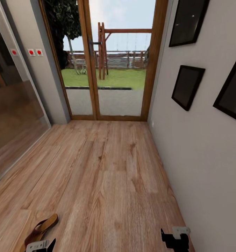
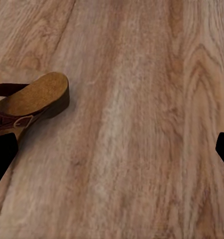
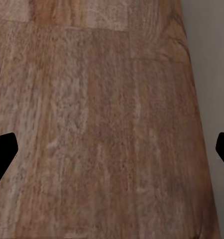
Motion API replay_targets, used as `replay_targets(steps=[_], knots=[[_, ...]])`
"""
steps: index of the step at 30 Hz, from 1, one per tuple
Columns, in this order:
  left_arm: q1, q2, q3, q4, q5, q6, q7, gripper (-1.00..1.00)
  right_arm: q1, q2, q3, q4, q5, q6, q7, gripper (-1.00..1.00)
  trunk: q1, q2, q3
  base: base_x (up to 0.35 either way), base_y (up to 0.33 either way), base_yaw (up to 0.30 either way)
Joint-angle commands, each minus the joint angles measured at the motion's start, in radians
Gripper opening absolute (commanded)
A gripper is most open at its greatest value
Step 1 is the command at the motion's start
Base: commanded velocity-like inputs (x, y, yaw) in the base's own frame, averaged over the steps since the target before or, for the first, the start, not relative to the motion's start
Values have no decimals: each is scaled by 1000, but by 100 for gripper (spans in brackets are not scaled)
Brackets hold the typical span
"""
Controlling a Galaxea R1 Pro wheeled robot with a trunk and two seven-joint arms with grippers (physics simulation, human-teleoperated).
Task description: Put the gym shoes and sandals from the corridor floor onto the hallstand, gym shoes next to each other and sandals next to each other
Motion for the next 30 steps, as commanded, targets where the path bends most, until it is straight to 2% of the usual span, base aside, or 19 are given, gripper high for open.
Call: replay_targets(steps=[1,14,30], knots=[[-1,0,2,1,10,1,-10,100,0,0,9,0,-8,-2,-4,100,0,0,-1,229,0,0],[-1,0,2,1,10,1,-10,100,0,0,9,0,-8,-2,-4,100,0,0,-1,290,-49,0],[-1,0,2,1,10,1,-10,100,0,0,9,0,-8,-2,-4,100,0,0,-1,67,-18,0]])
